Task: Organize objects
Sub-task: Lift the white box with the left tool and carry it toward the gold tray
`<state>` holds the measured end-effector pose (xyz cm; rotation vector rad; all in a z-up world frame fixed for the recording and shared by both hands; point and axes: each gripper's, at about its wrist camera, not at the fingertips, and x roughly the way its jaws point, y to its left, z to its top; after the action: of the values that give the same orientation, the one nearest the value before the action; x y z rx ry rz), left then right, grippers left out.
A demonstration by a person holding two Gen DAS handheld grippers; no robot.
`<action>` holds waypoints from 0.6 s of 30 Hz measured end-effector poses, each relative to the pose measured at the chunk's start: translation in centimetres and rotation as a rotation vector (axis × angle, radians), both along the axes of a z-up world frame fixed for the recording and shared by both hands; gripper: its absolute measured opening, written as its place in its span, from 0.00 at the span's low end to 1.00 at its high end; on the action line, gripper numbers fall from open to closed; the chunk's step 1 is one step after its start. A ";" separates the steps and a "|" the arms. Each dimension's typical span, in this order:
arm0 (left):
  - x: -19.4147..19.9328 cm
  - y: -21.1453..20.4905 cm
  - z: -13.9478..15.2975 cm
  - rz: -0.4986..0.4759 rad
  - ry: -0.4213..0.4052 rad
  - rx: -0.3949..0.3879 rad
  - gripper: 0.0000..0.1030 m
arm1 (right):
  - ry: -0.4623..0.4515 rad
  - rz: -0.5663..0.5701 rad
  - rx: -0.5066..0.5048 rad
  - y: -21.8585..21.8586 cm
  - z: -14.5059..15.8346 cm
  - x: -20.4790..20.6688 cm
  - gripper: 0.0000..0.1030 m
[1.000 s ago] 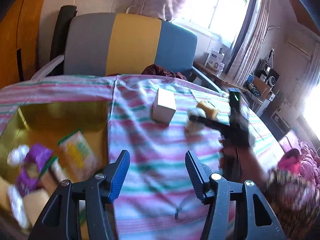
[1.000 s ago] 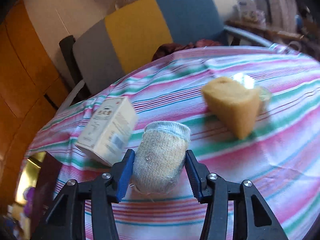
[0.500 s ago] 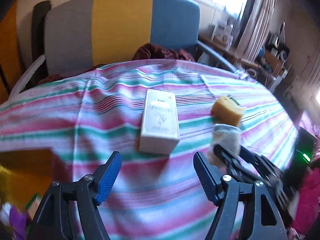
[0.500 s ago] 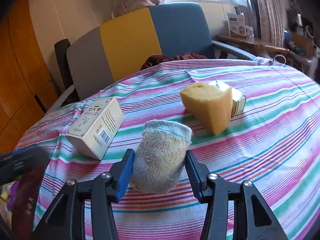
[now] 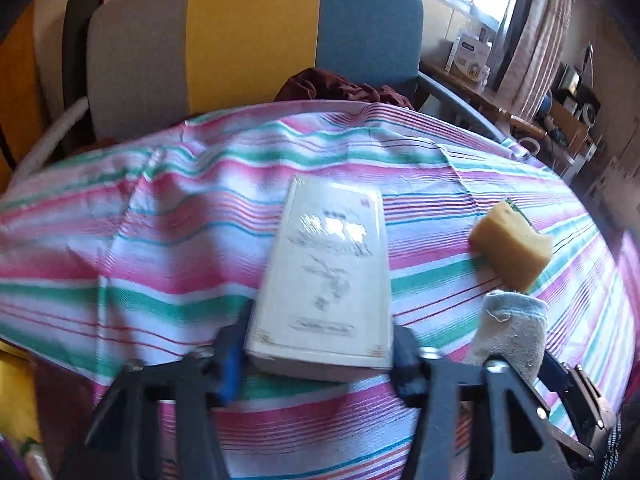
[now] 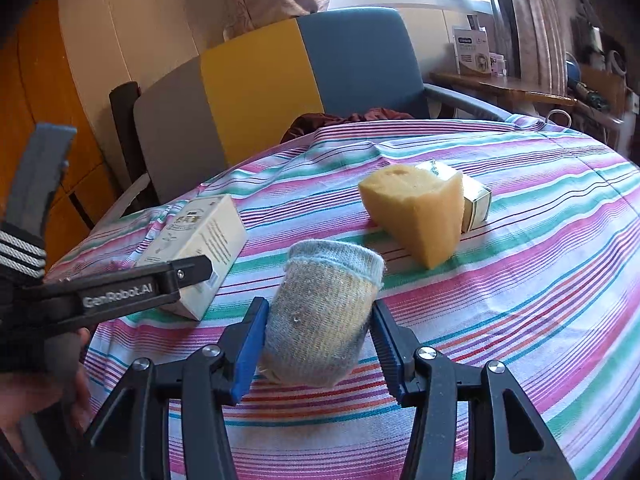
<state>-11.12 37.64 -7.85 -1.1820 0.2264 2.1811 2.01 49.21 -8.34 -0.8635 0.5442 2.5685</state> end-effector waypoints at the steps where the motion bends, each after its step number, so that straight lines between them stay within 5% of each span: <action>1: 0.1 -0.4 0.0 0.010 0.001 0.027 0.52 | 0.001 -0.001 -0.001 0.0 0.0 0.0 0.51; 9: 2.6 -1.5 -0.1 0.002 0.087 0.054 0.51 | -0.004 -0.003 0.028 -0.3 0.0 -0.1 0.51; 18: 5.9 -5.5 0.0 0.065 -0.009 0.147 0.51 | -0.029 -0.007 0.095 -1.2 0.1 -0.4 0.51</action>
<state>-5.24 32.10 -7.84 -1.1310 0.0237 2.2068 1.58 48.00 -8.24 -0.8630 0.4131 2.5486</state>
